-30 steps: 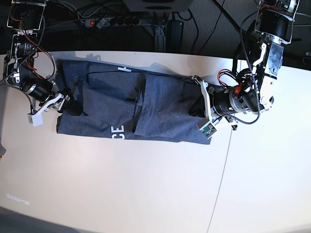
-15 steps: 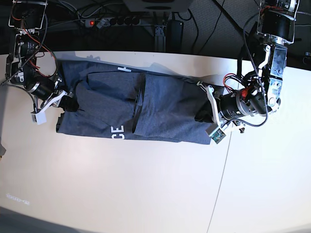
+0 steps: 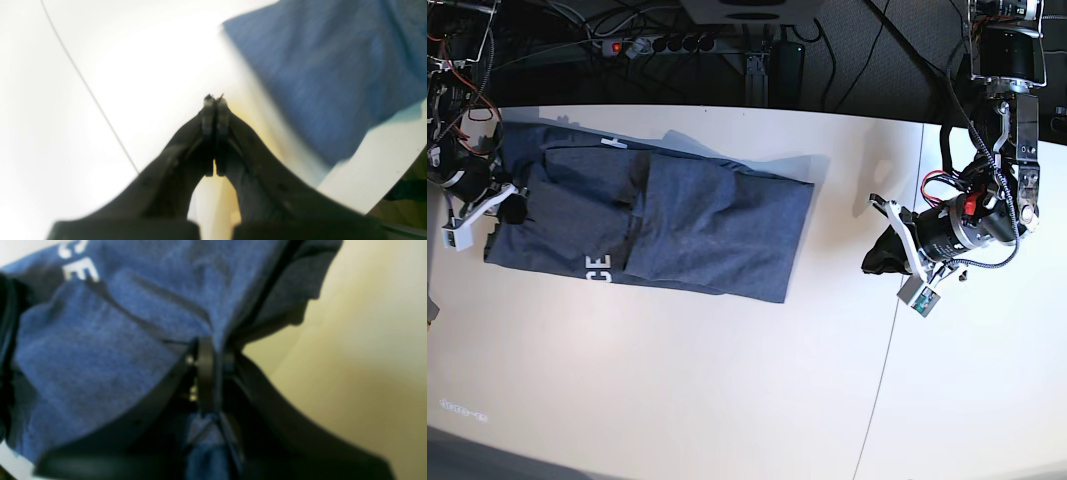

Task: Fold the T-shirt properly
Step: 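Withdraw the left gripper and slide the strip with the right gripper, then lift the strip end with the right gripper and fold it over the stack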

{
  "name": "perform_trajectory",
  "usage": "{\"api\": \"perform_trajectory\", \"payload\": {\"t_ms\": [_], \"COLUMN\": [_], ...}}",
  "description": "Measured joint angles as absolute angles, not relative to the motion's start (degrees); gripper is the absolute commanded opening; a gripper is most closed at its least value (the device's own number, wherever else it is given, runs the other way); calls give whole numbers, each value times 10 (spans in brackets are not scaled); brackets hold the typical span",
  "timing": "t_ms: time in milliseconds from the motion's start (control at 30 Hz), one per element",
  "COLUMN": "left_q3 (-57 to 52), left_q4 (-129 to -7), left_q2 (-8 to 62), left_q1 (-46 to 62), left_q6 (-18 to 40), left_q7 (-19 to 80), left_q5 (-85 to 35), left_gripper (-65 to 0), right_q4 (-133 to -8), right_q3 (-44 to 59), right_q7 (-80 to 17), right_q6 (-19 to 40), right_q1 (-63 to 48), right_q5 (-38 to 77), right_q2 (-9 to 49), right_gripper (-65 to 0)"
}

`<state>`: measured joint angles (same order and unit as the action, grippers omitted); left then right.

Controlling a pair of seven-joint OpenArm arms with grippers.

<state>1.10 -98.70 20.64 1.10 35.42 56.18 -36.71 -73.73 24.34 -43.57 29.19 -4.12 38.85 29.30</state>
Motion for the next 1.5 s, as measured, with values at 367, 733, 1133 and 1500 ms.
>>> {"api": "perform_trajectory", "payload": {"t_ms": [367,733,1133,1500], "left_q3": [11,11,11,11], "left_q4": [-987,-987,-987,-987], "left_q2": [206,206,241,328], "left_q1": [11,11,11,11], "left_q6": [354,354,354,354], "left_q7": [577,578,577,575], "left_q5": [-376,-373,-388,-422], "left_gripper": [-650,-650,-650,-650], "right_q4": [-741,-938,-1000,-1065], "right_q3": [291,290,213,136], "right_q7": [-461,-504,-487,-477], "right_q6": [292,293,293,294], "right_q1": [-40,-40,-41,-41], "right_q5": [473,521,494,453], "right_q2": [317,256,227,128], "right_gripper": [-650,-650,-650,-650]}}
